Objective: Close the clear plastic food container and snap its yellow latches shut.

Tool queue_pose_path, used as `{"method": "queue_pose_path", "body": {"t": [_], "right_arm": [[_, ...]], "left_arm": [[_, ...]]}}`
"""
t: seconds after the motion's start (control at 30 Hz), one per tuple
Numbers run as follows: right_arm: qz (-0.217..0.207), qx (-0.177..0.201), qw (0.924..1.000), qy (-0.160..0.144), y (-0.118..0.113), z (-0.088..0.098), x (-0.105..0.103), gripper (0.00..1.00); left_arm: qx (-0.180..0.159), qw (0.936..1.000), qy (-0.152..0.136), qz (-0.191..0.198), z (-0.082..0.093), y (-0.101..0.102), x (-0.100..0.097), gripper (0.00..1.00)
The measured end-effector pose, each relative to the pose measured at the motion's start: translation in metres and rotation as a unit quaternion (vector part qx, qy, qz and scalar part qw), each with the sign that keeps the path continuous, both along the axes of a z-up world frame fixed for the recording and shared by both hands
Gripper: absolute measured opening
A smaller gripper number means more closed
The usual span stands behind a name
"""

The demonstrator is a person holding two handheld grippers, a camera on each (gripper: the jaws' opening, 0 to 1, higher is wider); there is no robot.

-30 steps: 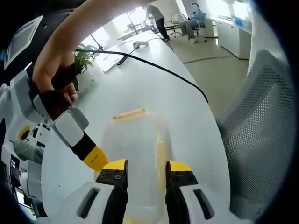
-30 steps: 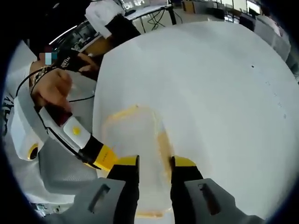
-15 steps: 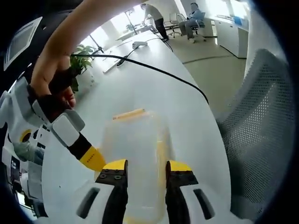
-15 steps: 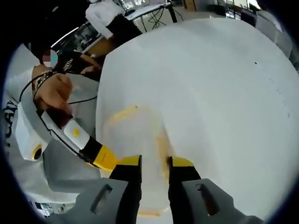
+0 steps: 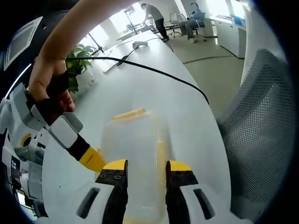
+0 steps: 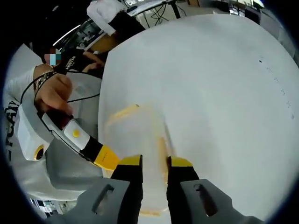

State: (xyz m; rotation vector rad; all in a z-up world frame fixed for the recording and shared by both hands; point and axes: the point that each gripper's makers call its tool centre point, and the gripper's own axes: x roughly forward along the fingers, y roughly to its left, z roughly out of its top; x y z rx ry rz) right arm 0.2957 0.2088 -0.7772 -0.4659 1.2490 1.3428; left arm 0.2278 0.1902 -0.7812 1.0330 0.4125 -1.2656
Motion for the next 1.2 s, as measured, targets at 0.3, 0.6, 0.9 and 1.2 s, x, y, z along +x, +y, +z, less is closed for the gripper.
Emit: {"method": "queue_pose_path", "body": {"t": [0.3,0.6,0.9,1.2], "right_arm": [[-0.009,0.011,0.9999,0.0,0.006,-0.001,0.003,0.16],[0.0,0.008,1.0,-0.006,0.011,-0.001,0.002,0.17],[0.011,0.017,0.9995,-0.026,0.012,0.0,-0.001,0.18],[0.011,0.028,0.9988,-0.04,0.013,0.001,0.004,0.18]], "left_arm": [[0.001,1.0,-0.004,-0.001,0.0,-0.001,-0.002,0.25],[0.0,1.0,-0.003,0.001,0.002,0.0,0.0,0.26],[-0.011,0.9997,0.015,0.012,0.005,-0.001,0.0,0.27],[-0.027,0.9991,0.029,0.016,0.008,-0.003,0.001,0.27]]}}
